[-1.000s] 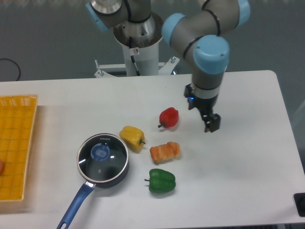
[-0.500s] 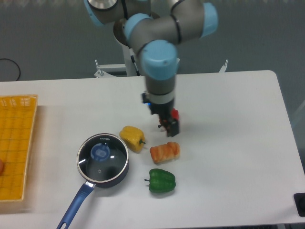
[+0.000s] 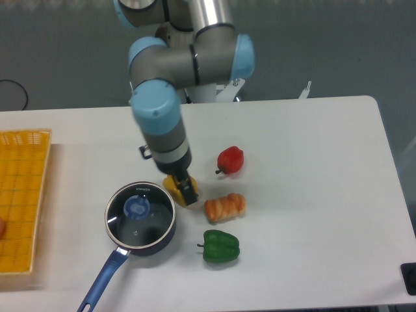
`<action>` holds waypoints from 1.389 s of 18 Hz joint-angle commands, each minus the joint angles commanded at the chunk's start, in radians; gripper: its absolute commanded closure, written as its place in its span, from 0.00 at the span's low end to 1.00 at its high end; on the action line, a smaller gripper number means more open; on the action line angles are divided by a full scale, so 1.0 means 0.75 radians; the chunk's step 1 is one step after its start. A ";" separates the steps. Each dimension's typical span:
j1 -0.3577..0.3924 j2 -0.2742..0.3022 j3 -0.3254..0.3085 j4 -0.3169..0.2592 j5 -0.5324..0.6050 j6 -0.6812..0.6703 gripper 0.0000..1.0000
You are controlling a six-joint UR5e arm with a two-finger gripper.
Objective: Open the lid
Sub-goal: 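Swing the gripper over the saucepan above the glass lid knob, then lower the gripper onto the blue lid knob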
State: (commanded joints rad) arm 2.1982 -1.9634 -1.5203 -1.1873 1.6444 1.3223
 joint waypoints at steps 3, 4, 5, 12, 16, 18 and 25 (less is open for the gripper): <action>-0.016 -0.025 0.008 0.002 0.000 -0.016 0.00; -0.016 -0.037 0.008 0.004 0.000 -0.016 0.00; -0.016 -0.043 0.008 0.004 -0.004 -0.016 0.00; -0.027 -0.066 0.004 0.000 -0.059 -0.033 0.00; -0.039 -0.062 -0.002 0.000 -0.094 -0.053 0.00; -0.065 -0.064 -0.002 0.000 -0.094 -0.102 0.00; -0.112 -0.072 0.000 0.002 -0.092 -0.149 0.00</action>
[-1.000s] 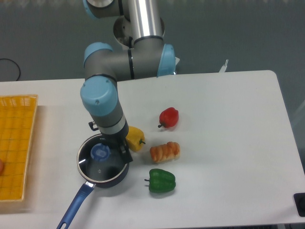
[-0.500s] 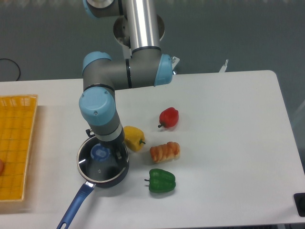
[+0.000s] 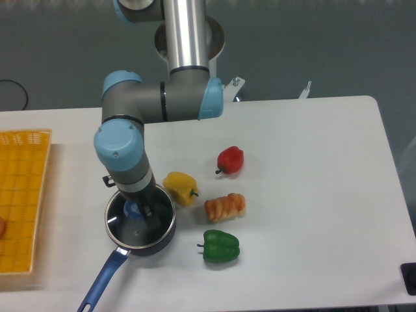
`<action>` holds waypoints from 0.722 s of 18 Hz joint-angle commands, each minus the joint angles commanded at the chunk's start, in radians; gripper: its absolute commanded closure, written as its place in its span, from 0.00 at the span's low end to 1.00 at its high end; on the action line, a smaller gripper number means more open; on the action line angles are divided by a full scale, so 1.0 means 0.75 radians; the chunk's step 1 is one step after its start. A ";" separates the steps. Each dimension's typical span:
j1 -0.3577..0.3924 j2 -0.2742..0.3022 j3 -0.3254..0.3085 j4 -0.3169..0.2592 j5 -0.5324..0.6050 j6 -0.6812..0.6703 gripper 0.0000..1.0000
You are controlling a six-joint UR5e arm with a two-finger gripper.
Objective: Open the lid
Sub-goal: 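Lower the gripper onto the blue lid knob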
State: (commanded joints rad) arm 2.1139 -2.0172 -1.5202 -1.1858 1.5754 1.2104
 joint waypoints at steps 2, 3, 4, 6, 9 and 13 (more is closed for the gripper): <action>-0.004 0.000 0.000 0.000 0.000 -0.014 0.00; -0.004 -0.004 0.000 0.000 0.000 -0.014 0.00; -0.004 -0.010 0.000 0.000 0.000 -0.016 0.00; -0.004 -0.018 0.000 0.000 0.000 -0.023 0.00; -0.004 -0.029 0.006 0.002 0.000 -0.025 0.00; -0.018 -0.041 0.014 0.004 0.000 -0.043 0.00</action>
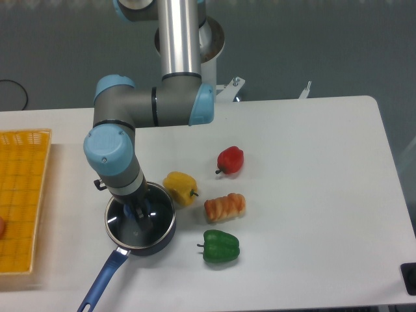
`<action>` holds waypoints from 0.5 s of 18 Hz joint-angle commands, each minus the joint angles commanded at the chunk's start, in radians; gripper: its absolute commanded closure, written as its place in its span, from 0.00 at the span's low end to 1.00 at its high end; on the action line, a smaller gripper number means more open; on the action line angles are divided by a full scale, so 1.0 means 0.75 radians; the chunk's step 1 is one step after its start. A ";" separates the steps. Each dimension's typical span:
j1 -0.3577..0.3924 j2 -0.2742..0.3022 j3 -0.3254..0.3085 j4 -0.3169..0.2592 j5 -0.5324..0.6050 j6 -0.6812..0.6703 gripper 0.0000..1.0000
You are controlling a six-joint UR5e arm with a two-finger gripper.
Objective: Open the lid
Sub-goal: 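Lower the gripper onto the blue lid knob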
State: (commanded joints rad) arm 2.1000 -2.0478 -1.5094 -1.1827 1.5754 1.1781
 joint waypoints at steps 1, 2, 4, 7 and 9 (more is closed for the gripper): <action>-0.002 -0.002 0.000 0.012 0.000 0.000 0.00; -0.002 -0.008 0.000 0.022 0.000 -0.002 0.00; -0.004 -0.012 0.000 0.033 0.000 -0.014 0.00; -0.004 -0.012 0.000 0.031 0.002 -0.016 0.00; -0.004 -0.010 -0.002 0.031 0.006 -0.012 0.01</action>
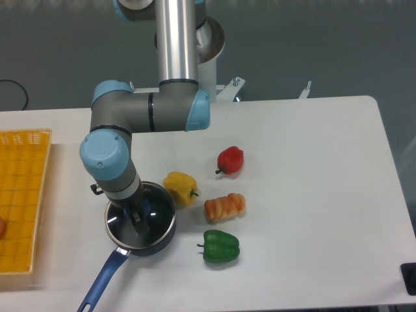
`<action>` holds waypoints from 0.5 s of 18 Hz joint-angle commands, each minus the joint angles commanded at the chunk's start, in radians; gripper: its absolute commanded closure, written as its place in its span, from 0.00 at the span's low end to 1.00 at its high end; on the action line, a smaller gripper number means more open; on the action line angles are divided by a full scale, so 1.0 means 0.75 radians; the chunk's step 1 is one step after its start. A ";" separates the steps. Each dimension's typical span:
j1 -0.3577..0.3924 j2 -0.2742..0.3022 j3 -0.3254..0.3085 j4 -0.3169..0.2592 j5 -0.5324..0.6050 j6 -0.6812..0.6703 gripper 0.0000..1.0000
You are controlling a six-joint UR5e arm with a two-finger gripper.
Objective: Open the lid
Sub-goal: 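Lower the gripper onto the blue lid knob, then close the gripper on the blue knob of the glass lid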
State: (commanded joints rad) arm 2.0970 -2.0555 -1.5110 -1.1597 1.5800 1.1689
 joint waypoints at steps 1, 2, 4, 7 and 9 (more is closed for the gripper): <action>0.000 0.002 0.000 0.000 -0.002 0.004 0.08; 0.000 0.004 -0.002 -0.002 -0.002 0.004 0.12; 0.000 0.006 -0.004 -0.002 0.002 0.004 0.23; 0.000 0.006 -0.008 -0.002 0.006 0.000 0.30; -0.002 0.006 -0.010 -0.002 0.006 -0.002 0.34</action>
State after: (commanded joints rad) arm 2.0954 -2.0509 -1.5186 -1.1612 1.5846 1.1674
